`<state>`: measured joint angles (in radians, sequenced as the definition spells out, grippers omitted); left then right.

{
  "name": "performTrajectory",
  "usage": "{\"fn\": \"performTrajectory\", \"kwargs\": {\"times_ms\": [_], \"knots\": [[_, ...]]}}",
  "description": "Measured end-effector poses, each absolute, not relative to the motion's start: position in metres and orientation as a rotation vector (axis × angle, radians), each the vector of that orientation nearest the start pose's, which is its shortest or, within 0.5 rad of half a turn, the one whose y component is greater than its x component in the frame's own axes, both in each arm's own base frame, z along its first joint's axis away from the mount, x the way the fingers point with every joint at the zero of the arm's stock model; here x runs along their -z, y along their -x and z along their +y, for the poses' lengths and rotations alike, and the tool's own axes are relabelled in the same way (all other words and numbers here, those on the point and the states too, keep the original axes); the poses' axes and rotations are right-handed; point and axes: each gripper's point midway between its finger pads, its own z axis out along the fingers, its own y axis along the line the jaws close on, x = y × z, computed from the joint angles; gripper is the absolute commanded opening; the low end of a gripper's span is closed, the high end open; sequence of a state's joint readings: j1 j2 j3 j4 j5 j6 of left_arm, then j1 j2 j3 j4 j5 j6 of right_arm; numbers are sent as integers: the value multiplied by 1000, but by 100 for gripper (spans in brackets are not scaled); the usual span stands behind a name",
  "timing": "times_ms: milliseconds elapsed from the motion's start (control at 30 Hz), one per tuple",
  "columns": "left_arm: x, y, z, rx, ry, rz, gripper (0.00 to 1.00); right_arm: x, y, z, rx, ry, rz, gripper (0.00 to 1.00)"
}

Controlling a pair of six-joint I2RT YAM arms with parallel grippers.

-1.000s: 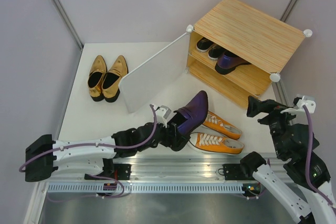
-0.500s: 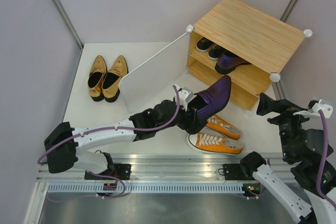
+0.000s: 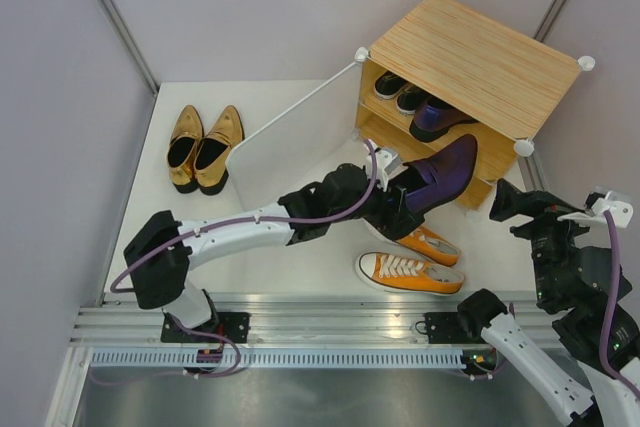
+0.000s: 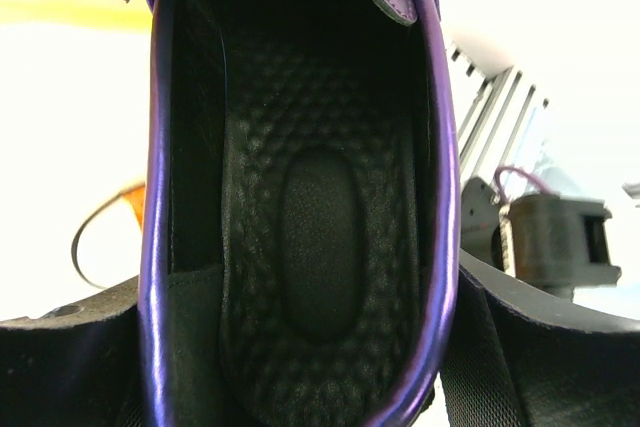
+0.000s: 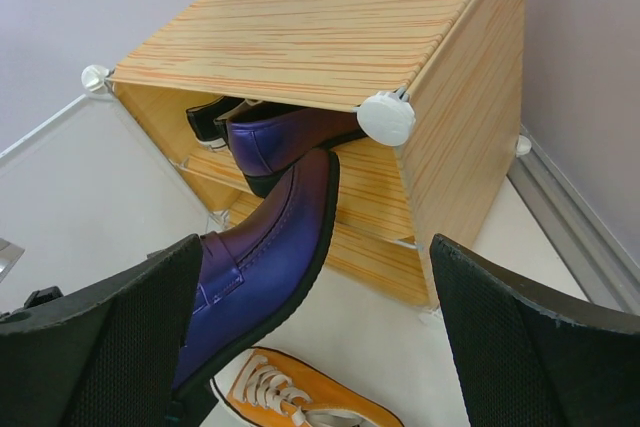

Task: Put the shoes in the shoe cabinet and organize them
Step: Place the shoe in the shoe cabinet.

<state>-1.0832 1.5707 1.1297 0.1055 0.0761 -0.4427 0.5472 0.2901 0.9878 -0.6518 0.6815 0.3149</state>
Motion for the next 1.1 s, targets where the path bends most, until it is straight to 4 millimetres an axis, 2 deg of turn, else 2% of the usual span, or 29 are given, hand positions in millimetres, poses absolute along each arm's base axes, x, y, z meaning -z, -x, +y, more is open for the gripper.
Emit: {"fn": "performTrajectory", "kwargs": {"times_ms": [200, 400, 533, 867, 1100], "knots": [[-219, -220, -472, 1094, -732, 1916, 2, -364, -166, -18, -164, -371, 1481, 98], [-209, -237, -499, 1077, -796, 1933, 2, -360, -166, -19, -157, -368, 1486, 98], [-203, -243, -507, 1047, -831, 1948, 2, -357, -166, -19, -148, -366, 1491, 98], [-217, -268, -534, 969, -902, 1914, 2, -355, -167, -20, -138, -368, 1494, 98], [-216, -289, -548, 891, -933, 1918, 2, -353, -167, -19, -139, -365, 1497, 98]]}}
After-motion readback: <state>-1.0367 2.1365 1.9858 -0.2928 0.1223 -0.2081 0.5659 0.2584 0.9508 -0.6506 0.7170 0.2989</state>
